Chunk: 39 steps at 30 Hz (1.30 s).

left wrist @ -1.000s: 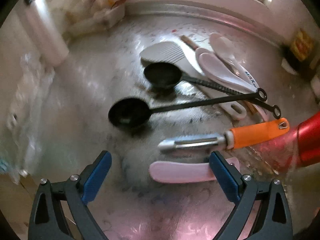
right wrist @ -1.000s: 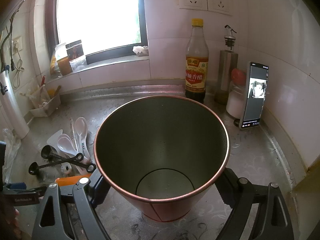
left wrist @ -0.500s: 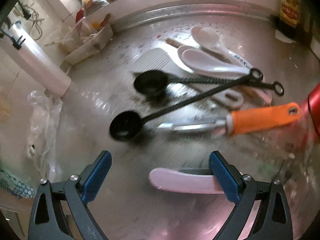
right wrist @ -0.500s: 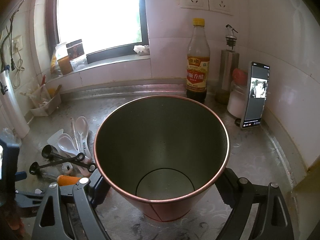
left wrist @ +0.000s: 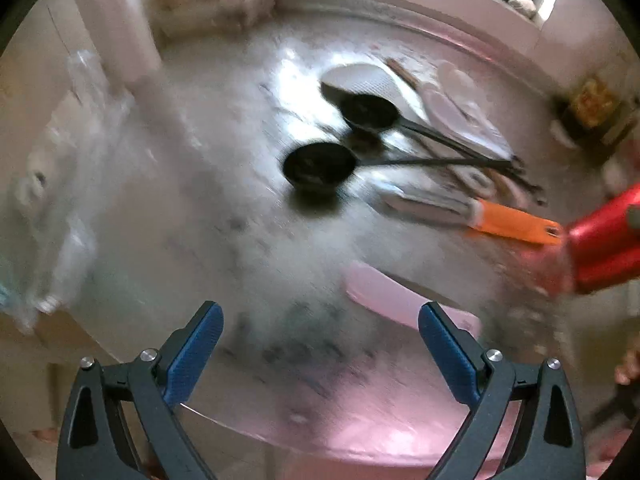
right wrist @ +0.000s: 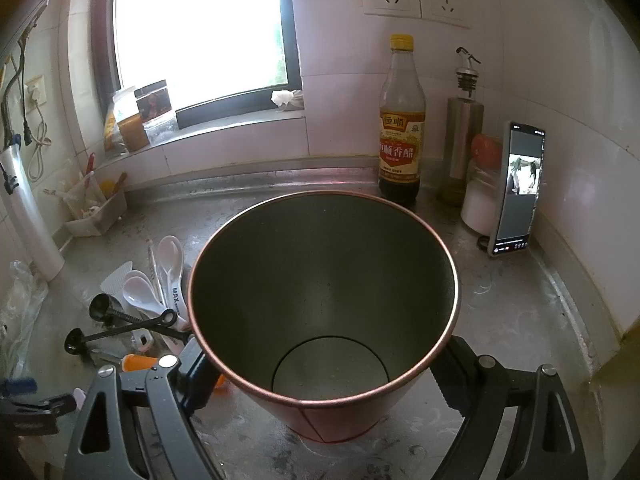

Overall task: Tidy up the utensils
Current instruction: 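Close the left gripper on the pink spatula handle and lift it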

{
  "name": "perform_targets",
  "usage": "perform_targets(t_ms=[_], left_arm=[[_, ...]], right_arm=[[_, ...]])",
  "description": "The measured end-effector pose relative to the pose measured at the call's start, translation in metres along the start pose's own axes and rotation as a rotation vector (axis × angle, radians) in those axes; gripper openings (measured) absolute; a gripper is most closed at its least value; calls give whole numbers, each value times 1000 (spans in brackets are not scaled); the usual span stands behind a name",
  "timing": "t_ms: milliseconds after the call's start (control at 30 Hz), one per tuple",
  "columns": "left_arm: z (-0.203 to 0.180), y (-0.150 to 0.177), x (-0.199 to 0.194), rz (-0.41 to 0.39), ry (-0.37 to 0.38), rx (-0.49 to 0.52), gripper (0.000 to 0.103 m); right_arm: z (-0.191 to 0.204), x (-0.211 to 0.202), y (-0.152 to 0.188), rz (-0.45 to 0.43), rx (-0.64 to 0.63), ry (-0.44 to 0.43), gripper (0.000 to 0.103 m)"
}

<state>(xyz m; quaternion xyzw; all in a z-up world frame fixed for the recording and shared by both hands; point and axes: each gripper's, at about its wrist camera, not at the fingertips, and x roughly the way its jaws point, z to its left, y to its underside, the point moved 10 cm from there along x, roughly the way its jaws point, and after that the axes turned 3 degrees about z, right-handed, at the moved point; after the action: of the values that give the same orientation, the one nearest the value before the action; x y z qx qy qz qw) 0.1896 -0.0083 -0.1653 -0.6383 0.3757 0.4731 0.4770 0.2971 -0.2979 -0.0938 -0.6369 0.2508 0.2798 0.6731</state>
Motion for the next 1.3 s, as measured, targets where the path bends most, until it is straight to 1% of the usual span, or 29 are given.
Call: perform_targets(t_ms=[67,100,133,167,200,233,267,333,433,500,567,700,800,900,1000,1033,1100,1233,1267,1300], left_arm=[[-13,7,2,23,75,-5,96],[-18,10,3,31,93,-3,93],[-26,13,4,43,115,2,84],[-32,16,5,53,127,11,77],[-37,16,8,63,136,21,76],[-40,14,9,55,120,32,75],[-44,13,10,56,124,35,74],[-49,4,12,47,136,22,73],[-59,-7,14,45,170,8,62],[-69,-16,17,37,176,16,59],[-81,-22,19,27,169,35,57],[-97,-42,26,22,132,62,57],[-101,-57,33,23,77,81,56],[-101,-71,37,19,53,73,53],[-99,-83,39,13,43,34,44],[-97,-87,39,7,30,31,39],[-95,-92,40,-11,-15,64,37],[-88,-101,43,-23,-47,78,36],[-86,-103,43,-23,-58,90,30],[-82,-103,42,-24,-62,93,27]], right_arm=[[-1,0,-1,0,8,-5,91],[-2,0,-1,0,12,-8,90],[-2,0,-1,0,15,-10,90],[-2,0,-1,0,18,-12,90],[-3,0,-2,1,20,-13,91],[-3,0,-2,2,21,-14,90],[-3,0,-2,2,21,-16,90],[-3,0,-2,2,23,-20,90],[-4,0,-2,3,27,-24,90],[-5,0,-2,2,29,-28,91],[-5,0,-2,1,29,-31,90],[-5,1,-2,0,29,-35,90],[-6,1,-2,0,32,-37,90],[-5,1,-2,0,31,-37,90],[-5,1,-2,0,32,-37,90],[-6,1,-2,0,32,-37,90],[-6,1,-3,-1,34,-39,90],[-5,2,-4,-2,38,-40,90],[-5,2,-4,-1,40,-41,90],[-5,3,-4,-1,40,-40,90]])
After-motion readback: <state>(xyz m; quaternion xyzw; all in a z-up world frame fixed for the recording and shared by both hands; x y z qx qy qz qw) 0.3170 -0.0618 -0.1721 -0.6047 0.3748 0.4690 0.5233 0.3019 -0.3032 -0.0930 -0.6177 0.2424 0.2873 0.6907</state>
